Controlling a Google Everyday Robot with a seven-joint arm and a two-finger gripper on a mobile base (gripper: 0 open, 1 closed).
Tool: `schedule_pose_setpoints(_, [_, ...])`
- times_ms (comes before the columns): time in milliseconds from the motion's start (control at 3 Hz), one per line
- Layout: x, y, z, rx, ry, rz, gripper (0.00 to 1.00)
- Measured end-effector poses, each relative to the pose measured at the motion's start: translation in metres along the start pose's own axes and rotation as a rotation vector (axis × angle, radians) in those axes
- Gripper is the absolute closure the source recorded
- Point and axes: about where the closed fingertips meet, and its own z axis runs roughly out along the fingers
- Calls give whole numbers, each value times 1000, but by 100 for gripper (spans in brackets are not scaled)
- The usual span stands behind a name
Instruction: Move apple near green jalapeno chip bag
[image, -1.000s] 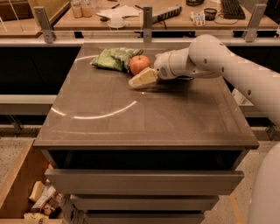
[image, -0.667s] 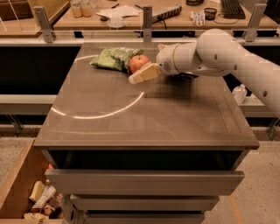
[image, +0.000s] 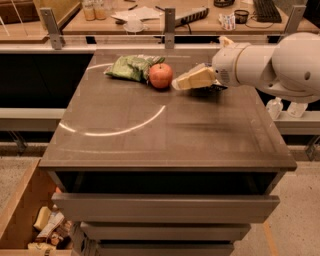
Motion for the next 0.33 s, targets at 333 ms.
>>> schedule_pose_setpoints(333, [-6, -23, -64, 269, 78, -66, 0])
